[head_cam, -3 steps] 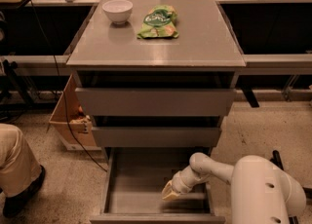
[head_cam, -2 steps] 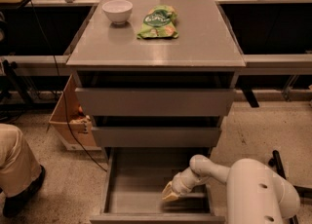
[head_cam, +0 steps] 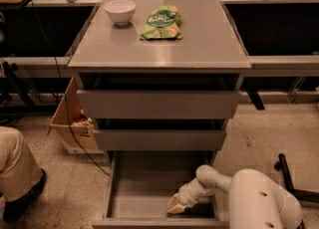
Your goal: Open bottom drawer
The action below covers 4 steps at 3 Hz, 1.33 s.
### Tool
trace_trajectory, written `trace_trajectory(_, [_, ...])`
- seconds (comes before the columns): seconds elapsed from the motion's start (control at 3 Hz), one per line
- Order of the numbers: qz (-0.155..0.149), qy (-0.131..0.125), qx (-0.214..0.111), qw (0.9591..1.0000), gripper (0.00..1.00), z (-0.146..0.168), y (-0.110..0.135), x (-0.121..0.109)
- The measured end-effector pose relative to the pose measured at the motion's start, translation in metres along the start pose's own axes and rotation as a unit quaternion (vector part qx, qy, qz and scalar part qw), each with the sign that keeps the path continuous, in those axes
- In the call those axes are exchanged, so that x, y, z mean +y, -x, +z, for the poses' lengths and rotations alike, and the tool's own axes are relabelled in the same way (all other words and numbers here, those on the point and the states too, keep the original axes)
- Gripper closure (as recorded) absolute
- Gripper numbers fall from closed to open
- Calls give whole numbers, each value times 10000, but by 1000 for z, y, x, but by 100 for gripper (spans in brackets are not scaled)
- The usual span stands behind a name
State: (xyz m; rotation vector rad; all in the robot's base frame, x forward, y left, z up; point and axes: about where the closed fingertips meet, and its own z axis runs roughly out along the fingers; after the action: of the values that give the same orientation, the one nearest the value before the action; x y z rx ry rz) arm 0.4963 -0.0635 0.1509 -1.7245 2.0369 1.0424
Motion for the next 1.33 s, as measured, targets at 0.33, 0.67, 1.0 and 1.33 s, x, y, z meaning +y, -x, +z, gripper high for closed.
trace_trajectory(0.33, [240, 296, -177, 9991, 100, 2, -9, 19])
trace_trajectory(0.67, [479, 695, -356, 9958, 100, -1, -13, 44])
trace_trajectory(1.0, [494, 717, -366, 9955, 100, -2, -13, 43])
trace_trajectory(1.33, [708, 930, -450, 9921, 100, -13, -16, 63])
